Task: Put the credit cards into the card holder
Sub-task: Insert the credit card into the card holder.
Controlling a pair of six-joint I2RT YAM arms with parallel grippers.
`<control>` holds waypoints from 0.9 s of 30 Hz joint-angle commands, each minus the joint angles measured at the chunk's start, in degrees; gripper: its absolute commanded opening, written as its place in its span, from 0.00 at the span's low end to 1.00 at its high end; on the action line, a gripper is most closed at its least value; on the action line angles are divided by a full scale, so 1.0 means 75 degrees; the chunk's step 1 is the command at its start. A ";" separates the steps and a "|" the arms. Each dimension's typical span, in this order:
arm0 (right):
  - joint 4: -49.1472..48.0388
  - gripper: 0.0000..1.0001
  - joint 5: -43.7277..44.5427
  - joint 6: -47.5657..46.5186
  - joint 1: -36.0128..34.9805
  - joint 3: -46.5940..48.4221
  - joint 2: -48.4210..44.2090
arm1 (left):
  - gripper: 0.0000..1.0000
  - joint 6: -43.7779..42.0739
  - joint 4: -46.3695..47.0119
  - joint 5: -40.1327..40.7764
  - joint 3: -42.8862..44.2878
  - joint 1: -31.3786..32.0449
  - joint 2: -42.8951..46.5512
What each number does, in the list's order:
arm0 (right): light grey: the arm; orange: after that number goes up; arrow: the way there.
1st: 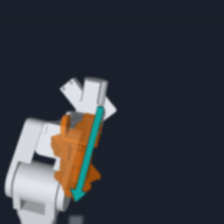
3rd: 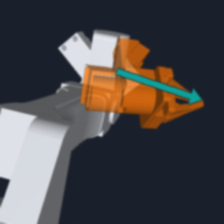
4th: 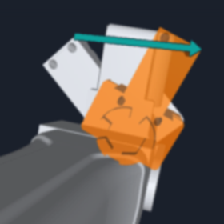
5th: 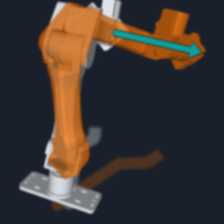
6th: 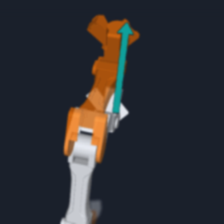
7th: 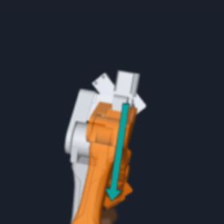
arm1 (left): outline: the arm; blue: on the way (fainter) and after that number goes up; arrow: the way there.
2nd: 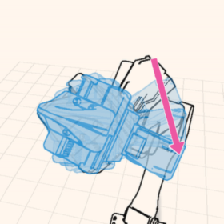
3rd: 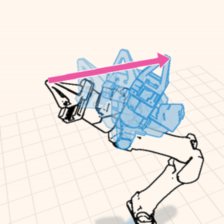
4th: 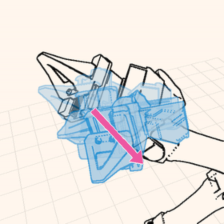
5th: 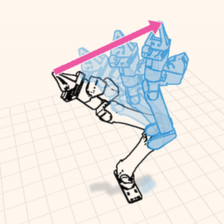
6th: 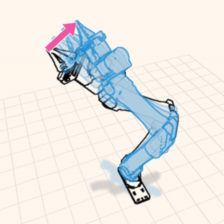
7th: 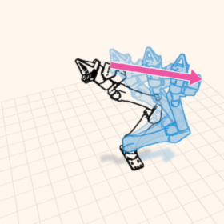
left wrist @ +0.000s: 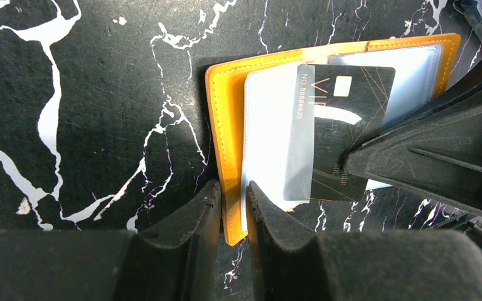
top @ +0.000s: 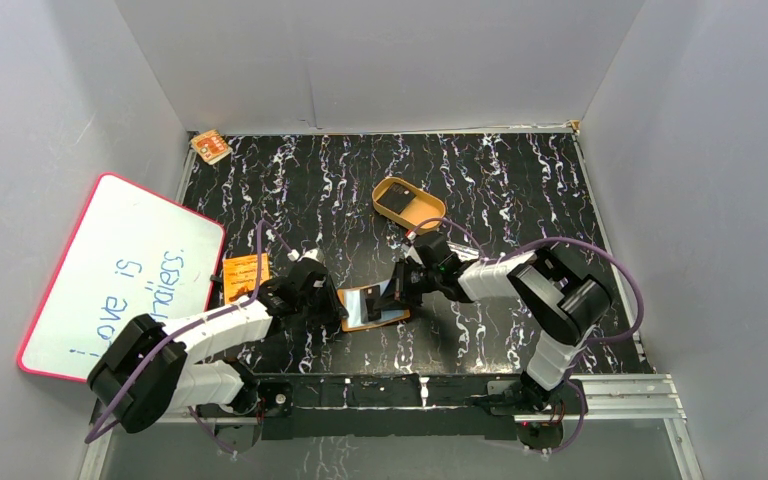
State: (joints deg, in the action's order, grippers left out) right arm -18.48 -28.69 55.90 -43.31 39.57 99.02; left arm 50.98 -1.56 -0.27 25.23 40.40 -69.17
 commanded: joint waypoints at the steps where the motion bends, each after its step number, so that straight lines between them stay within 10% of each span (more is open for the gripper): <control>1: -0.0266 0.00 0.0259 0.0144 -0.0137 -0.0024 0.0196 | 0.20 -0.0088 -0.0299 0.0036 -0.0200 0.0027 -0.0199; 27: 0.0164 0.00 -0.0020 -0.0158 -0.0454 0.0398 0.0435 | 0.22 -0.0175 -0.0398 0.0036 -0.0048 0.0027 -0.0070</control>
State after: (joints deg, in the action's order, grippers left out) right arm -20.75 -28.84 56.62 -45.10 40.03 100.57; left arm 50.96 -1.52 -0.30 25.26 40.40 -69.21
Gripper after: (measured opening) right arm 0.020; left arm 0.212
